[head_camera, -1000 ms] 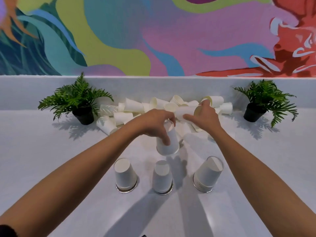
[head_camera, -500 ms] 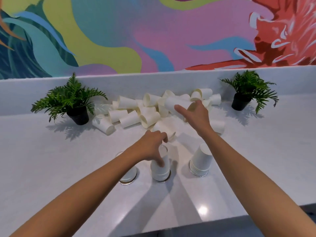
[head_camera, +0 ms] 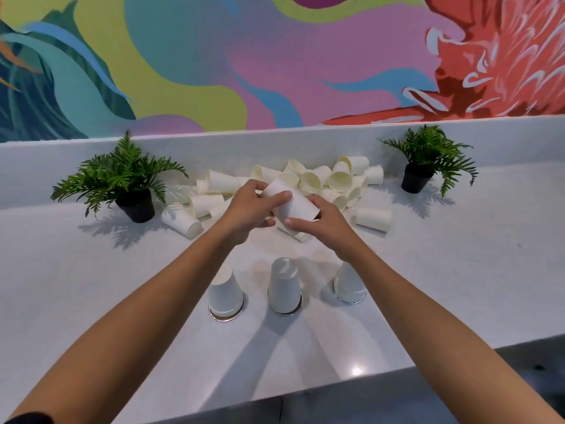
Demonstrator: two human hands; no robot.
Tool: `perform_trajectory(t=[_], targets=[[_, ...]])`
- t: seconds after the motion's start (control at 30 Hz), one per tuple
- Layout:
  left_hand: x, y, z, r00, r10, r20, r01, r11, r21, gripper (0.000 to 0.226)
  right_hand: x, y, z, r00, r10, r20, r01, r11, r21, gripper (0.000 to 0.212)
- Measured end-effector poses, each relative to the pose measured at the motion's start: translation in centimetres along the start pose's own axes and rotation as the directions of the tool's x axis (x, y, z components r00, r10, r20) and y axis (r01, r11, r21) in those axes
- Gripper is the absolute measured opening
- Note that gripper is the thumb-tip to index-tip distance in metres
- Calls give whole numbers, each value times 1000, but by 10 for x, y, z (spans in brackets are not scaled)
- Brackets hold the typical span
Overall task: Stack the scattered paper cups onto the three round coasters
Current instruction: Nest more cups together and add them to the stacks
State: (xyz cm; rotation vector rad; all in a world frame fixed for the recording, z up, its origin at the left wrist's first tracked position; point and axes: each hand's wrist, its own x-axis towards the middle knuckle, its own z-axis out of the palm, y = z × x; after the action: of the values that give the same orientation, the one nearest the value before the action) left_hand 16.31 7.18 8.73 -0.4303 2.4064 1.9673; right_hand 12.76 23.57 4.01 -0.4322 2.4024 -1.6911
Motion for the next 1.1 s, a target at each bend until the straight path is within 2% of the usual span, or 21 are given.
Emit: perform_trajectory(t=[0.13,0.23,0.3,0.43,0.53,0.7,0.8,0.9,1.0,1.1], targets=[[-13,-2,5,987,157,-35,-147,969,197,46,-11,6,8,994,3,113,7,996,-84,63],[-26,-8,8,950,309,41,-295,846,444,44,-22,11,16,985,-20,171,37,995,-97,67],[-33,-13,7,933,342,108,-345,774,531,41,-28,15,19,977,-19,212,46,991,-122,73],[-42,-28,7,932,319,173,-356,718,598,35,-35,28,22,963,28,267,34,974,-225,70],[-45,-41,7,944,255,210,-330,696,638,31,-38,38,24,957,42,287,36,964,-263,64],[-46,-59,10,949,144,281,-309,603,736,27,-40,50,28,939,72,336,52,937,-345,55],[-44,-65,6,945,74,319,-298,604,739,29,-37,52,29,915,113,386,60,911,-409,55],[-41,-61,-1,941,49,335,-275,688,672,26,-27,44,22,867,178,466,98,855,-509,61],[-29,-47,-9,962,105,254,-240,768,593,23,-6,29,10,812,280,512,127,772,-623,71],[-11,-38,-16,978,146,151,-205,818,538,22,17,17,-3,835,300,461,101,741,-664,67]])
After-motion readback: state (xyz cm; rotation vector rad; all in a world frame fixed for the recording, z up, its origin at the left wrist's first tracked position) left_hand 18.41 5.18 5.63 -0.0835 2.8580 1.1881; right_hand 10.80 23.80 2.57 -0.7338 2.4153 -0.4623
